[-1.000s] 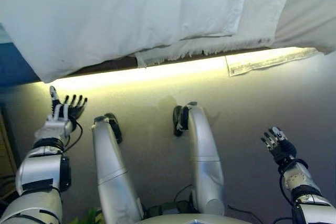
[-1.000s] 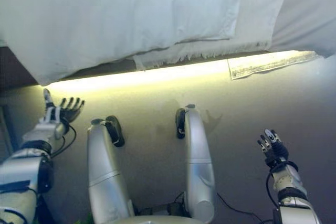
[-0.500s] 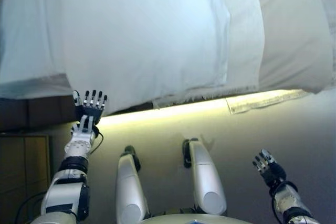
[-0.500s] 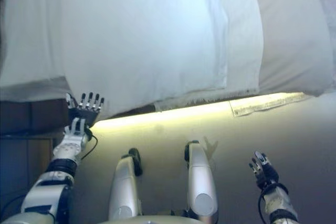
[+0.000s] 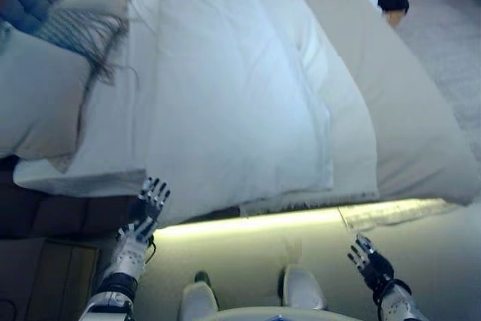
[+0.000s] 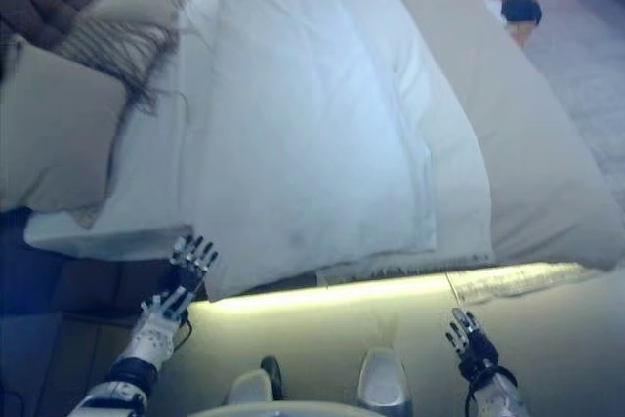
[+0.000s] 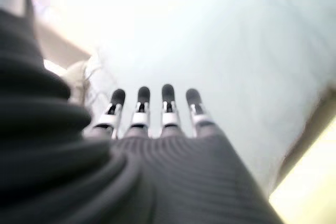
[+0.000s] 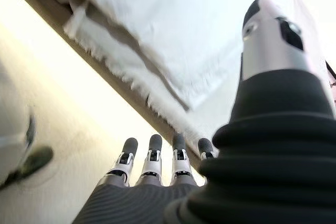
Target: Make the bed neatly
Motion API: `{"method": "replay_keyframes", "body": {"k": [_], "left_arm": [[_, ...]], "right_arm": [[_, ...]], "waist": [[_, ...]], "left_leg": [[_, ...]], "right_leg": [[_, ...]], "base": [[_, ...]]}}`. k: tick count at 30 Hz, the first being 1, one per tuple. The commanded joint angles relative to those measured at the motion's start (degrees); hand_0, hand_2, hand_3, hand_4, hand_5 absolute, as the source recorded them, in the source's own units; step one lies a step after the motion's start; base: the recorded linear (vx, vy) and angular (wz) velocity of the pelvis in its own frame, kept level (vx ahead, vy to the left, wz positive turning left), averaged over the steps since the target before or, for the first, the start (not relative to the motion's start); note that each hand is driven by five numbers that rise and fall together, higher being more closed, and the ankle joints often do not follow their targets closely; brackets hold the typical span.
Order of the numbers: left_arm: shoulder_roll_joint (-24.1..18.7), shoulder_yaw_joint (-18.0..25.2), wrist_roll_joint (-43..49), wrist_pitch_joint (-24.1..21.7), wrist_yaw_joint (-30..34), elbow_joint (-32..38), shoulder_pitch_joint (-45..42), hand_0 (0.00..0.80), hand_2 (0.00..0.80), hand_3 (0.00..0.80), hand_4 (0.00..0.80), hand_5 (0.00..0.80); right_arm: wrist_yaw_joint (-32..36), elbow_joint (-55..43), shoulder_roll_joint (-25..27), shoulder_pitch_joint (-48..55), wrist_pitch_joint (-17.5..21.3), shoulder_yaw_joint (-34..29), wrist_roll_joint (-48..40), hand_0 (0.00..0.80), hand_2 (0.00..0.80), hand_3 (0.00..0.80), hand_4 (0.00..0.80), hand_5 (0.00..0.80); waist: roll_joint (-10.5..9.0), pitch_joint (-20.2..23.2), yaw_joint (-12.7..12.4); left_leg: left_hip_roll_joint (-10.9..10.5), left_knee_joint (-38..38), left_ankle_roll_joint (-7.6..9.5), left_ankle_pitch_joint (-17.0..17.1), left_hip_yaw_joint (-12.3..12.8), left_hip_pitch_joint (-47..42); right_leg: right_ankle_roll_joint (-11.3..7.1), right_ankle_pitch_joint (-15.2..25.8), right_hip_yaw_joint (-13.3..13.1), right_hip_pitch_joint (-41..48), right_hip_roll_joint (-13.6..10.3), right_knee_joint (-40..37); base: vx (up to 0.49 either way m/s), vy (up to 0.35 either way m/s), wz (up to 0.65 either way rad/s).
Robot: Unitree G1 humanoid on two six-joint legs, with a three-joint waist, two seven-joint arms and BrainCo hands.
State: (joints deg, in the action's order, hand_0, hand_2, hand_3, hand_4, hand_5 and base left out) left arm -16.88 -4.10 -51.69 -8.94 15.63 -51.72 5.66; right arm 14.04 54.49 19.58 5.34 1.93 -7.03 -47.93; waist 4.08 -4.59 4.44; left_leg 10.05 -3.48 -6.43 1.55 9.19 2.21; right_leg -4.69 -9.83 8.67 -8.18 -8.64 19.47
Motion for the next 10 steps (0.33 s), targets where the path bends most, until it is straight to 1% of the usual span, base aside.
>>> {"method": "replay_keyframes", "body": {"k": [1,2,3,5,7,10], "left_arm": [[0.6,-0.1,6.5,-0.4,-1.0,-6.7,2.7,0.0,0.0,0.0,0.0,0.0],[1.2,0.1,7.5,1.1,-0.4,-9.4,2.7,0.0,0.0,0.0,0.0,0.0],[2.6,0.1,9.0,0.8,0.4,-13.8,2.0,0.0,0.0,0.0,0.0,0.0],[4.8,-0.2,9.9,-0.1,2.5,-19.3,0.8,0.0,0.0,0.0,0.0,0.0],[6.3,0.2,10.0,-0.8,2.3,-22.6,-0.1,0.0,0.0,0.0,0.0,0.0],[6.6,2.4,11.1,-0.7,1.9,-25.2,-1.3,0.0,0.0,0.0,0.0,0.0]], "right_arm": [[0.0,3.9,-2.9,-3.9,2.3,-0.1,-2.8,0.0,0.0,0.0,0.0,0.0],[-0.1,5.5,-3.4,-4.4,3.0,-0.1,-4.2,0.0,0.0,0.0,0.0,0.0],[-0.4,7.8,-4.3,-4.8,3.6,-0.3,-4.9,0.0,0.0,0.0,0.0,0.0],[-0.9,11.6,-6.0,-5.0,3.8,-0.3,-5.8,0.0,0.0,0.0,0.0,0.0],[-0.4,16.2,-7.0,-5.1,4.0,-0.4,-4.7,0.0,0.0,0.0,0.0,0.0],[-1.9,21.3,-7.7,-5.4,2.1,-0.9,-1.3,0.0,0.0,0.0,0.0,0.0]], "waist": [[-3.38,0.2,-1.3],[-3.43,0.5,-1.7],[-3.51,1.0,-2.1],[-3.73,1.7,-2.6],[-3.95,2.3,-3.1],[-4.2,3.0,-3.6]], "left_leg": [[-3.5,2.5,2.13,0.8,1.4,-1.4],[-3.5,3.7,2.01,1.2,1.5,-2.0],[-3.8,5.3,2.1,1.5,1.5,-2.7],[-4.2,7.7,2.22,2.0,1.5,-3.7],[-4.4,8.1,2.35,1.8,1.1,-4.0],[-4.2,8.2,2.5,1.3,1.6,-4.9]], "right_leg": [[-0.03,11.0,3.2,7.4,-2.1,-15.8],[-0.17,11.5,3.9,8.2,-2.0,-16.9],[-0.34,11.9,4.3,9.1,-1.8,-18.3],[-0.61,12.8,5.0,10.3,-1.4,-20.5],[-0.7,13.3,5.2,11.0,-1.1,-22.1],[-0.58,13.5,5.1,11.9,-0.9,-23.1]], "base": [[0.032,-0.094,-0.01],[0.041,-0.094,0.07],[0.043,-0.097,0.14],[0.024,-0.083,0.09],[0.005,-0.057,-0.02],[0.019,-0.028,0.03]]}}
